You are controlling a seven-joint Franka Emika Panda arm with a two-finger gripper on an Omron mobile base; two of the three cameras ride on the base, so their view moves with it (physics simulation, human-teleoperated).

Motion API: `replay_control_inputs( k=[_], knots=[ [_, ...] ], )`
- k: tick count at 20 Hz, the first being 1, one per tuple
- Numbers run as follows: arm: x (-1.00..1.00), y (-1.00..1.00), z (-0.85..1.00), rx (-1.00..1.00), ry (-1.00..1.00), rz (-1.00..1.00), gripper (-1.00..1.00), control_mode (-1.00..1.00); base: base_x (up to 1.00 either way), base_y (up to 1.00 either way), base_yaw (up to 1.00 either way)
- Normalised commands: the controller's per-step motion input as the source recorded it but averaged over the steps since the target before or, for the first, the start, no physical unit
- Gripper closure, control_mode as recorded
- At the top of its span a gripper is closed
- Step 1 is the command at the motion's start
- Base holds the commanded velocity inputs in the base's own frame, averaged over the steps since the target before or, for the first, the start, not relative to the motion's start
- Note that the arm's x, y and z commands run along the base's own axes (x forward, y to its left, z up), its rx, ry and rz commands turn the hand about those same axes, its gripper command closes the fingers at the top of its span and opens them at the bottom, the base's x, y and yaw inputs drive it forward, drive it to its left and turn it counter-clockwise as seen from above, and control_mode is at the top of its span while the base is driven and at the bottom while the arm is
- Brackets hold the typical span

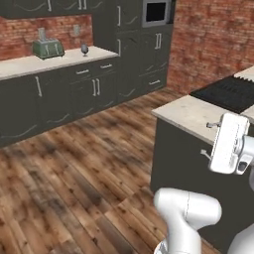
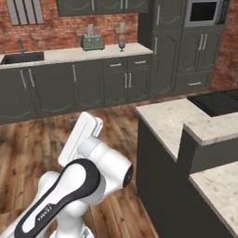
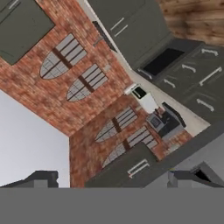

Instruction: Retrieve the wine glasses from the counter and place one next to each plate.

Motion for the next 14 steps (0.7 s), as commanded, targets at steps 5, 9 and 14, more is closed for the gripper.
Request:
replay_control_inputs(
  k=[5, 9, 14],
  knots=[
    [0.00, 0.00, 0.00, 0.00, 0.00, 0.00, -1.00, 1.00, 1.00, 1.00, -0.36],
    [0.00, 0.00, 0.00, 0.00, 0.00, 0.00, -1.00, 1.00, 1.00, 1.00, -0.38],
    [0.00, 0.00, 0.00, 0.00, 0.00, 0.00, -1.00, 1.00, 1.00, 1.00, -0.36]
  ],
)
